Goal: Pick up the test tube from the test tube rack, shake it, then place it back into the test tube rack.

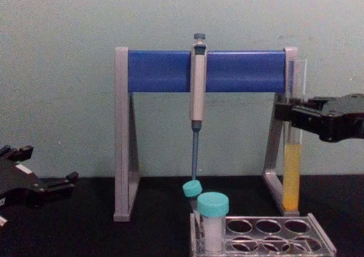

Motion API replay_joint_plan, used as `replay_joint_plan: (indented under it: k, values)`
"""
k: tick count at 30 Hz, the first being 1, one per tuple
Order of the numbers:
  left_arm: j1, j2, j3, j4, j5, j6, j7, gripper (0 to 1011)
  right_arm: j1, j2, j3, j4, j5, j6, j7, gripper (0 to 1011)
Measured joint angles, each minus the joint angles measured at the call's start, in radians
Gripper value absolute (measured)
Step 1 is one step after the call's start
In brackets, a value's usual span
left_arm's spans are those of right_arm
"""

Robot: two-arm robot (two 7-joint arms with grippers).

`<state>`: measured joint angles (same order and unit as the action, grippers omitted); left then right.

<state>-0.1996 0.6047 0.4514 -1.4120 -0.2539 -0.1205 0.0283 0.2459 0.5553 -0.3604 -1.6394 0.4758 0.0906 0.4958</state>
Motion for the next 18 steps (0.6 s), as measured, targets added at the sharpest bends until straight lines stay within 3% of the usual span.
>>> replay_joint_plan:
  k: [6, 10, 18]
  values:
    - [0.0, 0.0, 0.0, 0.0, 0.0, 0.0, 0.0, 1010, 0.012, -0.006, -0.025, -0.001, 0.033, 0.01, 0.036, 232]
    - [0.0, 0.0, 0.0, 0.0, 0.0, 0.0, 0.0, 1010, 0.048, -0.035, -0.053, 0.038, 0.055, -0.009, 0.06, 232]
    - [0.0, 0.0, 0.0, 0.0, 0.0, 0.0, 0.0, 1010, 0.105, -0.086, -0.075, 0.124, 0.038, -0.066, 0.037, 232]
